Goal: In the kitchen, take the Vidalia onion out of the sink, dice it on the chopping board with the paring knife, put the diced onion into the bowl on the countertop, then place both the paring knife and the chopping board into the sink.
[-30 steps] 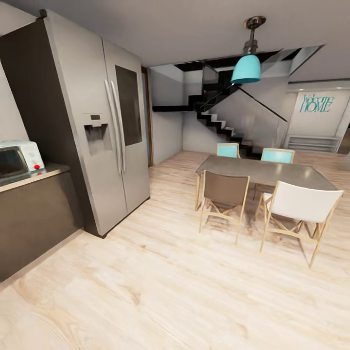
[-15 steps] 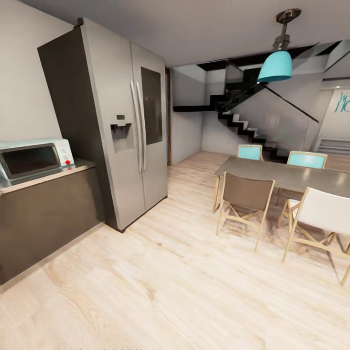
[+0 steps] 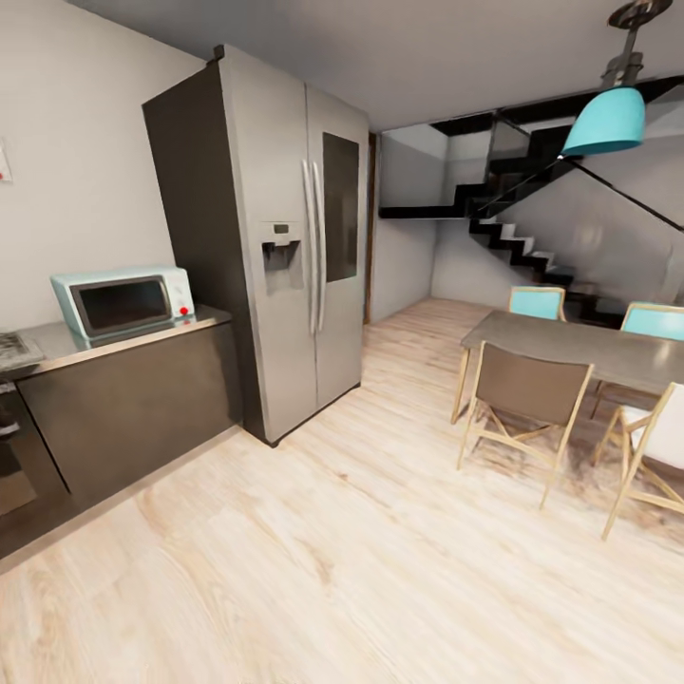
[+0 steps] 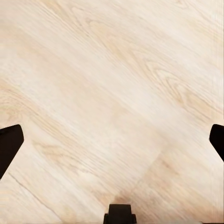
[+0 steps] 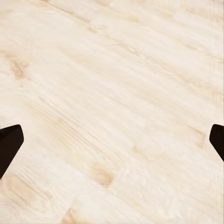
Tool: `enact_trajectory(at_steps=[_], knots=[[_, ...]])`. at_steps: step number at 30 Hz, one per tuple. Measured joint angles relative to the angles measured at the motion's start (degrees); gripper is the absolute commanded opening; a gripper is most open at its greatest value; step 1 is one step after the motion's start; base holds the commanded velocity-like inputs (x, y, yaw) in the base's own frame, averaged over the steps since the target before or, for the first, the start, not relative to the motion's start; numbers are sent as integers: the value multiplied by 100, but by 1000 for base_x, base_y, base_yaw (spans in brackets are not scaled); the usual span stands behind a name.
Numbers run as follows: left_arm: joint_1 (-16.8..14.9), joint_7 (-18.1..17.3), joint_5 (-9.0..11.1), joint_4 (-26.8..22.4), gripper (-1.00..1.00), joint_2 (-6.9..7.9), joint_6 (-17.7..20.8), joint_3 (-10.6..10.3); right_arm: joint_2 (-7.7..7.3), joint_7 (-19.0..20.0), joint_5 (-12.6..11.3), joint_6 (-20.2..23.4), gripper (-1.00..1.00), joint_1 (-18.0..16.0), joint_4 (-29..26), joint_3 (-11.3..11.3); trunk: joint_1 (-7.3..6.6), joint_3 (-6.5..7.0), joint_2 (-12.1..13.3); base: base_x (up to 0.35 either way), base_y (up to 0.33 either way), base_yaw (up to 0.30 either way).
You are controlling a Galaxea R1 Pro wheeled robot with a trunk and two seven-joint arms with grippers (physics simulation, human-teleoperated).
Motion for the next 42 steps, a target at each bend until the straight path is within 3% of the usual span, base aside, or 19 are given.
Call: enact_trajectory(at_steps=[42], knots=[[0,0,0,-9,100,17,0,1,0,0,0,0,100,0,35,0,0,0,0,0,0,267]])
